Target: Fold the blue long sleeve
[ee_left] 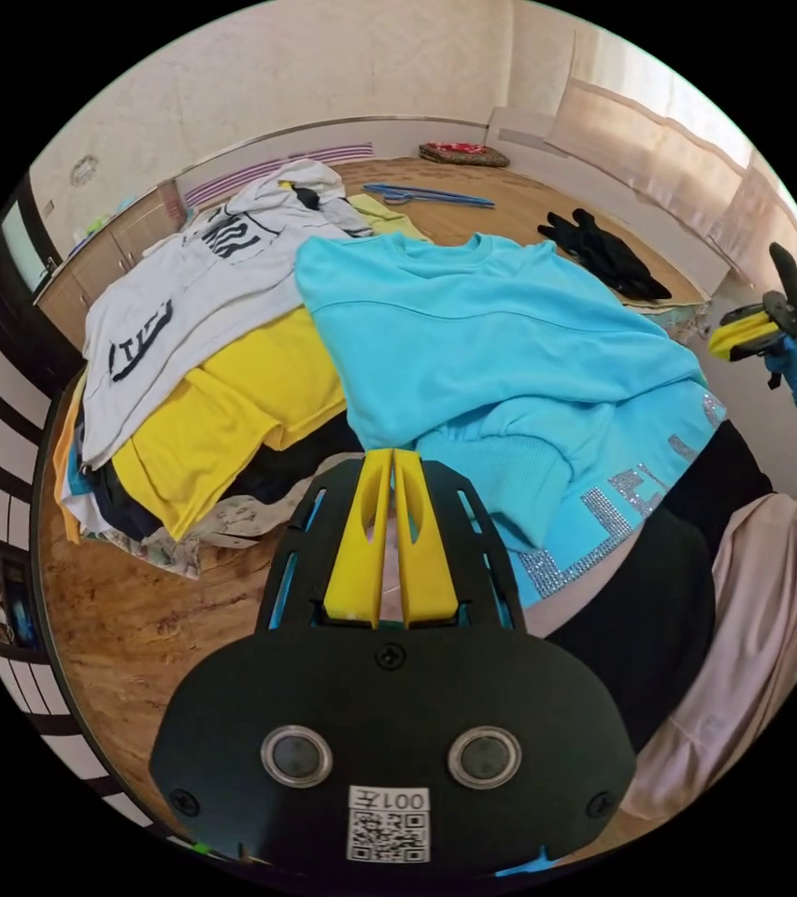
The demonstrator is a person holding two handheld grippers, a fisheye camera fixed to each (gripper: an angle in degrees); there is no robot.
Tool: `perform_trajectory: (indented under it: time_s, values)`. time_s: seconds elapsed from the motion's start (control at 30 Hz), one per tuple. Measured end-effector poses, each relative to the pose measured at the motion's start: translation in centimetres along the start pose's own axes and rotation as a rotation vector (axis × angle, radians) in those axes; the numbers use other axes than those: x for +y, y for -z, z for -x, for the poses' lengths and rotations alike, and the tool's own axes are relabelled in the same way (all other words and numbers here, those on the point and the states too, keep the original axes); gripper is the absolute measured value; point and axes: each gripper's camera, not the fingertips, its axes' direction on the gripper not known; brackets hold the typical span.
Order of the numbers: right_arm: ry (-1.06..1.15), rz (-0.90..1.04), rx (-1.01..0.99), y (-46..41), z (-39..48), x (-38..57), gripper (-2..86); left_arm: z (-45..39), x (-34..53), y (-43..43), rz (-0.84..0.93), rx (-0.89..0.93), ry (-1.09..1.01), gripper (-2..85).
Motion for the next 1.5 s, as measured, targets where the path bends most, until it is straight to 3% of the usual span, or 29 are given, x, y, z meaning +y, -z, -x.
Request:
perform_trajectory:
  time_s: [0.23,0.37,0.77,1.0,1.17,1.5]
  values:
    - [0.048,-0.221,0.12,-0.8,-1.8,-9.6,6.7,1.1,-0.2,-1.6,0.026,-0.038,-0.033,3.4]
    - [0.057,-0.288,0.125,-5.0,-2.2,-17.0,8.3,1.3,-0.3,-2.5,0.035,0.01,0.021,1.7]
    - [0.042,-0.196,0.088,-16.1,-1.5,-34.4,12.4,2.0,1.3,-2.4,0.016,-0.007,0.147,2.5]
    - [0.001,-0.201,-0.012,-18.6,-2.8,-38.3,9.4,3.0,2.6,-2.5,0.016,-0.002,0.018,5.8]
    - [0.012,-0.207,-0.04,-19.9,-2.9,-39.7,3.4,3.9,2.9,-3.5,-0.001,0.044,0.013,1.0]
    - [0.113,-0.274,0.089,-17.9,-0.5,-40.2,0.8,6.1,5.2,-0.6,-0.143,0.052,0.112,-1.3]
